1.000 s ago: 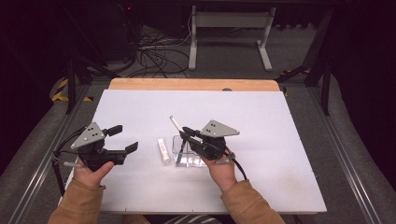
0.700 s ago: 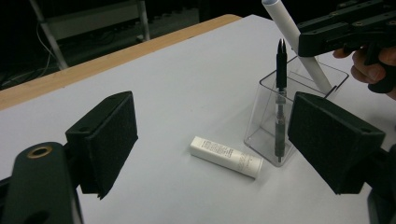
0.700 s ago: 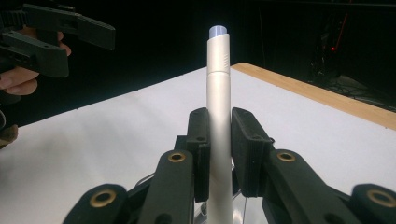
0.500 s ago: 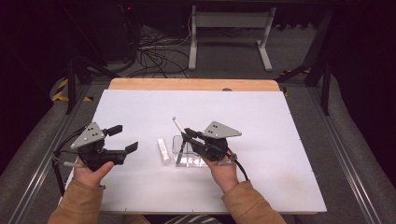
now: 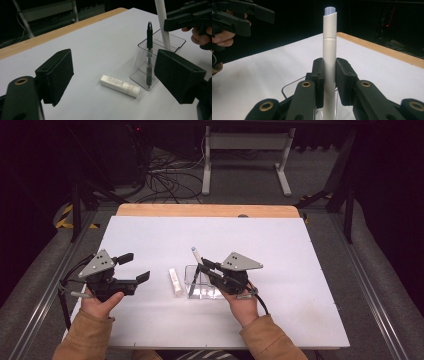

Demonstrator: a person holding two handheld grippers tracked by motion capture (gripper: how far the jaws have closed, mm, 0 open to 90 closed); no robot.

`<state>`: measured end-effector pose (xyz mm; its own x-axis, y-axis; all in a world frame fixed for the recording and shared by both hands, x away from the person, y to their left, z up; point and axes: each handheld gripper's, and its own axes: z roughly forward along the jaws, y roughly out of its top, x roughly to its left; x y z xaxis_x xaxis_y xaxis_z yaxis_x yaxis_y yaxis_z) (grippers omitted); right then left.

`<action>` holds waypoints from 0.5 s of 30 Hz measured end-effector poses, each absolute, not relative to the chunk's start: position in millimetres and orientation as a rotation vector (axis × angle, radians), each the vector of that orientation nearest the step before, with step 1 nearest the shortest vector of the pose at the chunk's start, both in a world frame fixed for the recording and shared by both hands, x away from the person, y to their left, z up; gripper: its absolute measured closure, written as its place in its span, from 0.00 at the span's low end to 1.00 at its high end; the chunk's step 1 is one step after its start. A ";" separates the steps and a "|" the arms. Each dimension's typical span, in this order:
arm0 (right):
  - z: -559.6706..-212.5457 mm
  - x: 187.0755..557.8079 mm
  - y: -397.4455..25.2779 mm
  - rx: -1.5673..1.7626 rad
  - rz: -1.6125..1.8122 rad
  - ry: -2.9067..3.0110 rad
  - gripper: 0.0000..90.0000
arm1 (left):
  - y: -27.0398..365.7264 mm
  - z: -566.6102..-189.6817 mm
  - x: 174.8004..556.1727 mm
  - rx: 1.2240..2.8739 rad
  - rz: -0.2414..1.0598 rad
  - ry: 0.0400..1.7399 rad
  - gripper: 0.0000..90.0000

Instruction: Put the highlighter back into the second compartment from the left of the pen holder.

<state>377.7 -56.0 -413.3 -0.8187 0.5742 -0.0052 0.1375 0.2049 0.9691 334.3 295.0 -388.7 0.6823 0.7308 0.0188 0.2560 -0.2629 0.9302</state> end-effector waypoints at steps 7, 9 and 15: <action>-415.5 376.7 -59.4 0.672 1.642 2.130 0.86 | 293.8 -388.1 336.7 1.836 0.565 0.764 0.19; -416.1 376.1 -60.0 0.673 1.639 2.136 0.86 | 291.8 -388.8 336.6 1.829 0.544 0.773 0.19; -414.9 376.2 -65.3 0.682 1.667 2.135 0.69 | 291.6 -388.5 338.4 1.841 0.557 0.760 0.19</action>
<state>376.2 -65.3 -414.9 -0.8243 0.5658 0.0216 0.1580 0.1932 0.9683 338.4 291.6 -388.5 0.6931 0.7202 0.0311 0.2467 -0.2776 0.9285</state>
